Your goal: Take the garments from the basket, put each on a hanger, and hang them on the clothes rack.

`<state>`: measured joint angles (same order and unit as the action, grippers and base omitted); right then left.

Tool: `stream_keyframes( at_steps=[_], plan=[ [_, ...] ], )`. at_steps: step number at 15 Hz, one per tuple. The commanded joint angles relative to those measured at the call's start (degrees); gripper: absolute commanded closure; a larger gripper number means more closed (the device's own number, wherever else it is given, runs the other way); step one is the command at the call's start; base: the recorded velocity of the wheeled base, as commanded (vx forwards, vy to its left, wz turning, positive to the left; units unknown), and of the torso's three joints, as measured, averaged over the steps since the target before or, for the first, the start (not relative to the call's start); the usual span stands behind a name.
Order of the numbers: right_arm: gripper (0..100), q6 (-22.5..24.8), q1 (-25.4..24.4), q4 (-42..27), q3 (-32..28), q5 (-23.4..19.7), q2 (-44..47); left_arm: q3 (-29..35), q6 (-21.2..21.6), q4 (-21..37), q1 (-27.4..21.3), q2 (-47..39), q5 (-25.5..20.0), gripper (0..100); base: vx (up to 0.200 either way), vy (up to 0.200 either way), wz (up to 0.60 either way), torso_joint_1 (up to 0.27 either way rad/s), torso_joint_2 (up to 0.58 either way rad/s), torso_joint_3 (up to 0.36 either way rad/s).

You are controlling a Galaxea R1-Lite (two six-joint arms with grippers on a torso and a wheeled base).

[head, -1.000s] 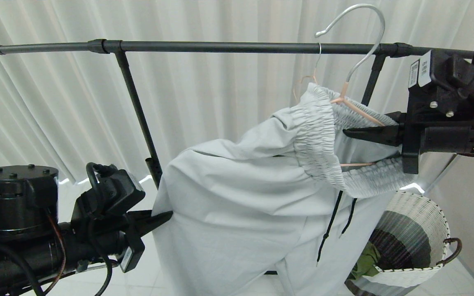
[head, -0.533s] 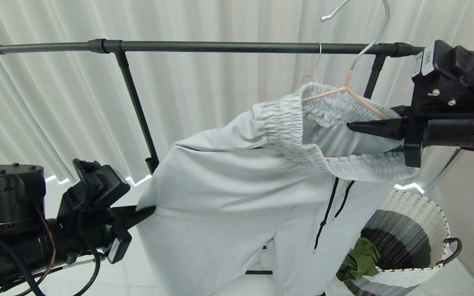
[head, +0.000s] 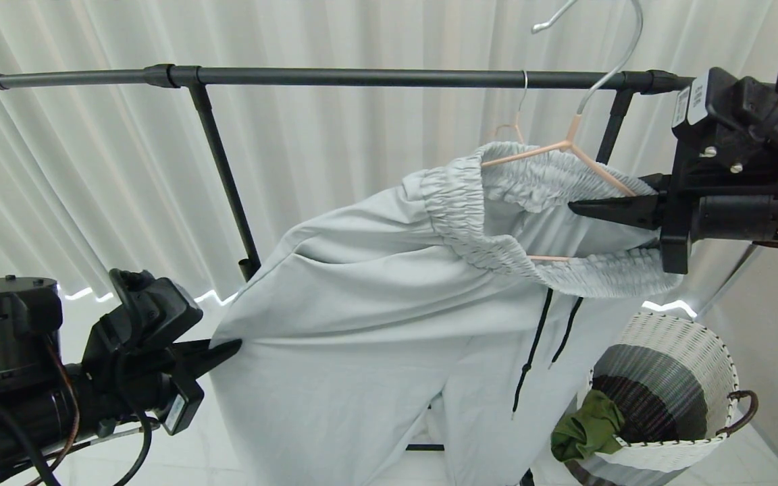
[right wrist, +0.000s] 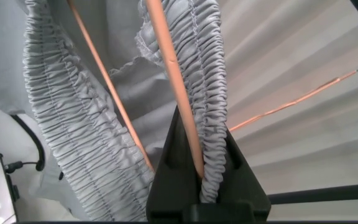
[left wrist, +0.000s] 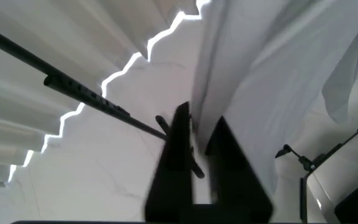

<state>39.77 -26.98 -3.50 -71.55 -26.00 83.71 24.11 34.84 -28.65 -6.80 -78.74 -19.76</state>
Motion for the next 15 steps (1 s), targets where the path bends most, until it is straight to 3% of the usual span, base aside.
stream_keyframes(
  at_steps=[1, 3, 5, 10, 15],
  plan=[
    [100, 0.0, -0.1, 0.0, 0.0, 0.0, 0.2, 0.0, 0.0, 0.0, 0.0, 0.6, -0.1, 0, 0.000, 0.000, 0.00, 0.000, 0.00, 0.000],
    [100, 0.0, -0.1, 0.0, 0.0, 0.3, 0.5, -0.1, -0.6, -0.1, 0.0, 1.2, -0.2, 0, 0.000, 0.000, 0.00, 0.000, 0.00, 0.000],
    [100, -1.1, -0.1, -0.9, 0.0, 4.3, 0.5, -0.3, -0.7, -0.1, 0.0, 2.4, -0.4, 0, 0.000, 0.000, 0.00, 0.000, 0.00, 0.000],
    [100, -12.7, -0.2, -8.9, -2.3, 16.2, 0.0, -1.5, -3.6, -0.1, 1.0, 6.8, -0.3, 0, 0.000, 0.000, 0.00, 0.000, 0.00, 0.000],
    [100, -20.4, -1.0, -16.7, -3.9, 26.5, 0.0, -1.9, -2.9, -0.2, 2.1, 7.5, 0.1, 0, 0.000, 0.000, 0.00, 0.000, 0.00, 0.000]
  ],
)
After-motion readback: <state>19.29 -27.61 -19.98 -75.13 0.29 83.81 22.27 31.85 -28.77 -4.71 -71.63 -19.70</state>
